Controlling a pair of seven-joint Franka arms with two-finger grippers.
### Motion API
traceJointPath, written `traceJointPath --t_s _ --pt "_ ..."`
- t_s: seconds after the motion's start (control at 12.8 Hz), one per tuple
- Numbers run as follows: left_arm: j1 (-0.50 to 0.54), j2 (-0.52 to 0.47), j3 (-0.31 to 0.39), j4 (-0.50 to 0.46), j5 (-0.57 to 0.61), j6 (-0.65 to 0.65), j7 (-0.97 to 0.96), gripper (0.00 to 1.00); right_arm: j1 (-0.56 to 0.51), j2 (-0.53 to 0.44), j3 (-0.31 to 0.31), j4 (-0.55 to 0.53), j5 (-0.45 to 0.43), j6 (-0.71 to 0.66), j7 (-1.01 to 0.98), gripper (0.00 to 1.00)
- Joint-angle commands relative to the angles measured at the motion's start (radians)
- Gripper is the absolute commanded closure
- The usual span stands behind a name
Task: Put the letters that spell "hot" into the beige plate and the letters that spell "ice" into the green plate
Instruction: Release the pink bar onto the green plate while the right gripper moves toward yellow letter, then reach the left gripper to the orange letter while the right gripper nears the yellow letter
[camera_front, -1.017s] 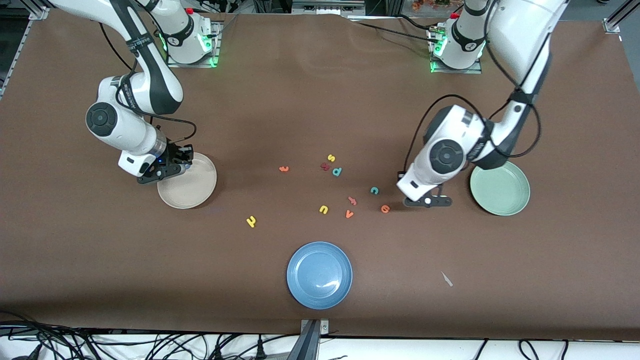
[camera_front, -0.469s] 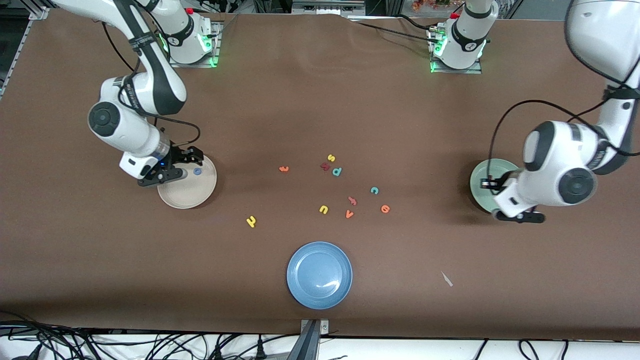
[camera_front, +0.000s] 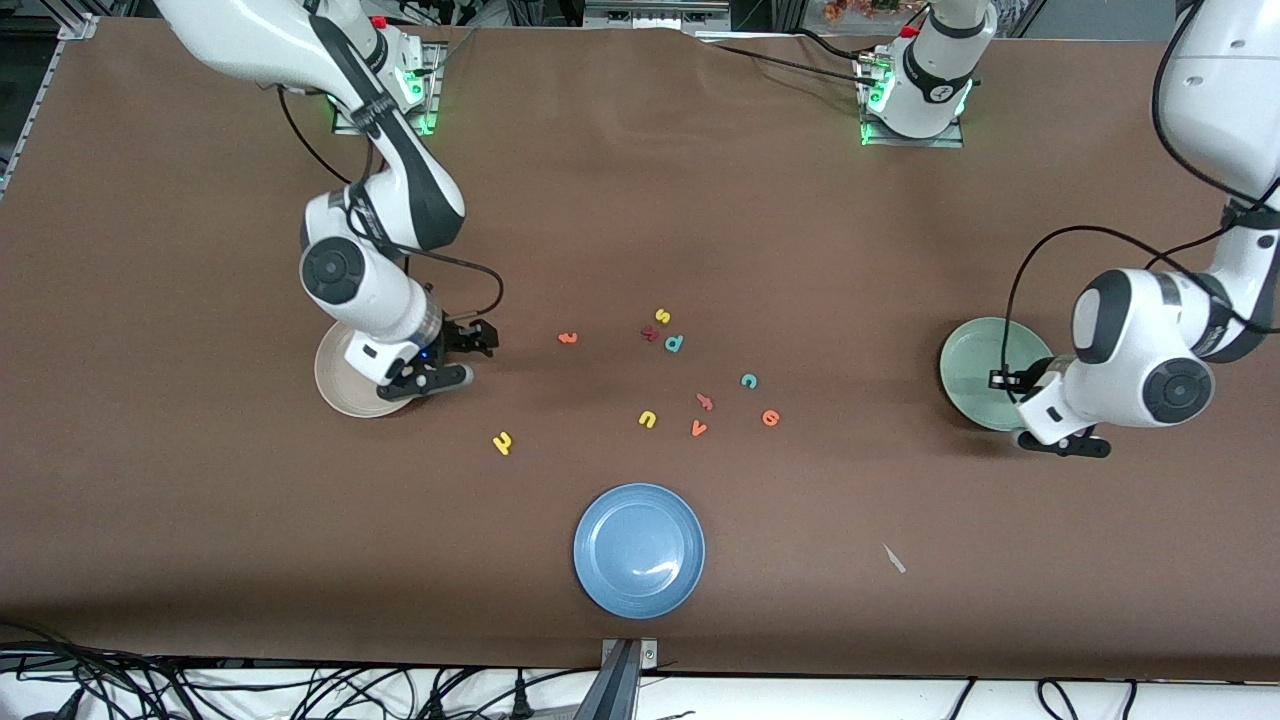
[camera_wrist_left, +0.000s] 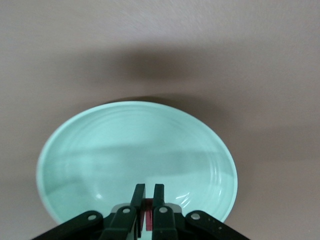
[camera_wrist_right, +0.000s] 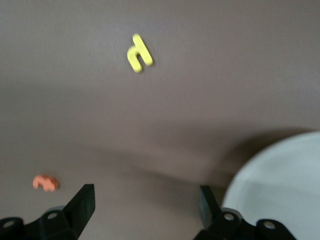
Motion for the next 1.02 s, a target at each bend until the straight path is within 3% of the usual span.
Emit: traceJointPath --t_s 0.0,0.16,0.23,0.55,0.94 --pt "0.006 -0.003 -0.006 0.007 0.02 0.0 0.0 0.52 0.036 0.17 -0.032 0.215 -0.009 -0.019 0.038 0.08" --pt "0.006 -0.016 -0.009 0.013 0.007 0.0 -0.007 0.06 0.095 0.252 -0.099 0.31 -0.011 -0.018 0.052 0.08" --pt "0.004 -0.033 -0.017 0.016 0.006 -0.001 -0.025 0.01 0.11 0.282 -0.121 0.355 -0.011 -0.014 0.052 0.08" --pt "-0.037 -0.043 -0.096 0.048 -0.066 -0.001 -0.302 0.01 0.164 0.345 -0.159 0.4 -0.009 0.008 0.094 0.12" --pt "-0.183 -0.007 -0.098 0.091 -0.192 0.003 -0.864 0.01 0.169 0.362 -0.165 0.401 -0.011 0.035 0.089 0.23"
